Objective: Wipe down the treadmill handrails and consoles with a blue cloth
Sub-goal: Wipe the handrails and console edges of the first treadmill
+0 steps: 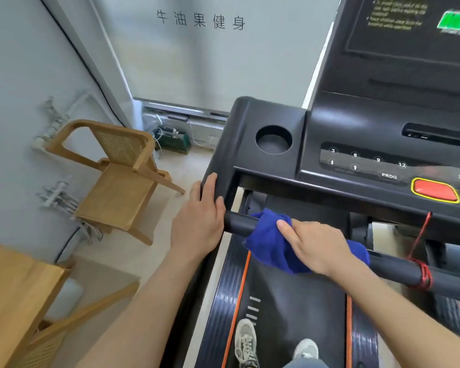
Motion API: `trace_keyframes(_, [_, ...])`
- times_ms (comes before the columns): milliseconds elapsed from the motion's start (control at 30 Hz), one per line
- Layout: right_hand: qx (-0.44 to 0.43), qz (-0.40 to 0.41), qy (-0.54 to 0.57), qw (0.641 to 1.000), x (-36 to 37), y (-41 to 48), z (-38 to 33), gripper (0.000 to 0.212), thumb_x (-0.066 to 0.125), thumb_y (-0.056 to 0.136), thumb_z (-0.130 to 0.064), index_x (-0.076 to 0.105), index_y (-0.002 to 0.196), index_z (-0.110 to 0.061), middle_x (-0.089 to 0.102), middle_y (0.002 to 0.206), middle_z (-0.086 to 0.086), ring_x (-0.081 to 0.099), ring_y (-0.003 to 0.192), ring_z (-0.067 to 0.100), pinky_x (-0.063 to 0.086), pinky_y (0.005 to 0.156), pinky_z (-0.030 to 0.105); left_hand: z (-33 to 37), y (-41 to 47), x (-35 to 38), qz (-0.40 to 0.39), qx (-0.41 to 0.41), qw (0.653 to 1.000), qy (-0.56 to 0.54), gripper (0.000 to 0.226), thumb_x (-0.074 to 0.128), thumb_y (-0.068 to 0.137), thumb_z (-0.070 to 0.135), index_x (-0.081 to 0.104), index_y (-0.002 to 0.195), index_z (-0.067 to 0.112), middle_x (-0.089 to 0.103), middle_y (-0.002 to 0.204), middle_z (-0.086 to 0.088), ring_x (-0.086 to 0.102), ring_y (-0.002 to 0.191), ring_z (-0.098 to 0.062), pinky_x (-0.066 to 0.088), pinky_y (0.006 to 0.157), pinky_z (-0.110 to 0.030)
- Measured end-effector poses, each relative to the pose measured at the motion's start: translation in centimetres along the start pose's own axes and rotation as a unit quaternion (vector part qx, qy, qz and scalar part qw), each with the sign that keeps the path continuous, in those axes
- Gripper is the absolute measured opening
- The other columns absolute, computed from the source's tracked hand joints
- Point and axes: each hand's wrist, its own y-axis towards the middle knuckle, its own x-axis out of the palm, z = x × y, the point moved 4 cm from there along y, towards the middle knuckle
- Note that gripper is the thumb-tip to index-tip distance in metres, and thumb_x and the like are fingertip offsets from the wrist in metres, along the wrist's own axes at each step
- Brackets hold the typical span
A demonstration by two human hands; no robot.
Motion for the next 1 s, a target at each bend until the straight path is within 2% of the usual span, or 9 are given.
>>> trace_keyframes(167, [-0.008,0.074,0.05,0.996,-0.4,3.9,-8.5,0.018,0.034,0.099,-0.018,0.05,0.106,-0.017,0.065,0.098,0.007,0.064,0.091,0.034,0.043,0.059,0.036,0.4,-0.1,-0.4,-0.003,0.004,1.0,-0.003,0.05,0.03,0.099,0.039,0.026,0.147,0.028,0.041,0.14,-0.002,0.061,0.092,-0.037,0.049,0.069,-0.048])
trace_keyframes(267, [0.057,0.09,0.19,0.976,-0.6,6.0,-11.7,0.016,0.03,0.101,-0.02,0.044,0.095,-0.019,0.056,0.087,0.005,0.062,0.09,0.031,0.037,0.06,0.035,0.4,-0.1,-0.6,-0.02,-0.013,1.0,-0.015,0.048,0.031,0.1,0.039,0.024,0.148,0.031,0.037,0.145,0.0,0.06,0.102,-0.034,0.05,0.075,-0.049])
trace_keyframes(400, [0.14,0.071,0.378,0.912,-0.7,8.0,-11.9,0.022,0.026,0.102,-0.022,0.045,0.094,-0.016,0.058,0.111,0.01,0.054,0.104,0.031,0.032,0.072,0.035,0.2,0.0,-0.5,-0.041,-0.002,0.999,0.003,0.054,0.038,0.099,0.034,0.02,0.149,0.03,0.033,0.148,-0.003,0.059,0.099,-0.038,0.049,0.072,-0.048])
trace_keyframes(500, [0.005,0.176,0.181,0.968,-0.8,5.8,-12.4,0.024,0.031,0.099,-0.017,0.052,0.093,-0.007,0.055,0.084,0.011,0.056,0.069,0.027,0.029,0.055,0.033,0.2,-0.1,-0.3,-0.041,-0.004,0.999,0.007,0.051,0.032,0.1,0.036,0.019,0.149,0.03,0.032,0.149,-0.004,0.059,0.1,-0.038,0.048,0.072,-0.048])
trace_keyframes(633, [-0.137,0.192,-0.066,0.97,0.3,2.7,-12.0,0.006,0.054,0.067,-0.005,0.054,0.067,-0.011,0.046,0.052,0.007,0.039,0.034,0.022,0.017,0.039,0.025,0.2,-0.1,-0.1,-0.039,-0.001,0.999,0.008,0.051,0.025,0.1,0.037,0.019,0.15,0.028,0.029,0.152,-0.007,0.059,0.103,-0.037,0.048,0.075,-0.047])
trace_keyframes(733, [-0.091,0.119,-0.022,0.988,-0.5,3.7,-12.0,0.005,0.06,0.08,-0.013,0.058,0.077,-0.01,0.057,0.068,0.009,0.053,0.046,0.03,0.026,0.04,0.028,0.2,0.0,-0.3,-0.042,-0.001,0.999,0.002,0.051,0.024,0.1,0.037,0.019,0.15,0.03,0.028,0.155,-0.008,0.057,0.109,-0.037,0.048,0.08,-0.047])
trace_keyframes(833, [-0.037,0.098,0.045,0.993,-1.1,6.0,-11.8,0.03,0.027,0.102,-0.025,0.054,0.105,-0.011,0.062,0.102,0.008,0.063,0.087,0.032,0.034,0.054,0.035,0.3,0.1,-0.3,-0.038,-0.014,0.999,-0.019,0.049,0.027,0.101,0.035,0.021,0.149,0.031,0.029,0.154,-0.007,0.055,0.114,-0.036,0.048,0.085,-0.048])
trace_keyframes(900, [-0.044,0.085,0.026,0.995,-0.8,5.1,-11.7,0.025,0.033,0.1,-0.02,0.055,0.103,-0.01,0.061,0.097,0.008,0.062,0.08,0.03,0.034,0.054,0.035,0.3,0.2,-0.3,-0.037,-0.017,0.999,-0.024,0.048,0.03,0.101,0.033,0.023,0.149,0.03,0.031,0.153,-0.007,0.056,0.111,-0.038,0.048,0.084,-0.05])
trace_keyframes(1000, [-0.035,0.125,0.023,0.991,-0.2,2.2,-11.1,0.021,0.051,0.089,-0.019,0.055,0.069,-0.014,0.057,0.061,0.002,0.054,0.05,0.024,0.032,0.047,0.029,0.1,0.1,-0.2,-0.035,-0.014,0.999,-0.026,0.049,0.032,0.101,0.03,0.023,0.149,0.03,0.031,0.153,-0.006,0.055,0.113,-0.038,0.048,0.084,-0.05])
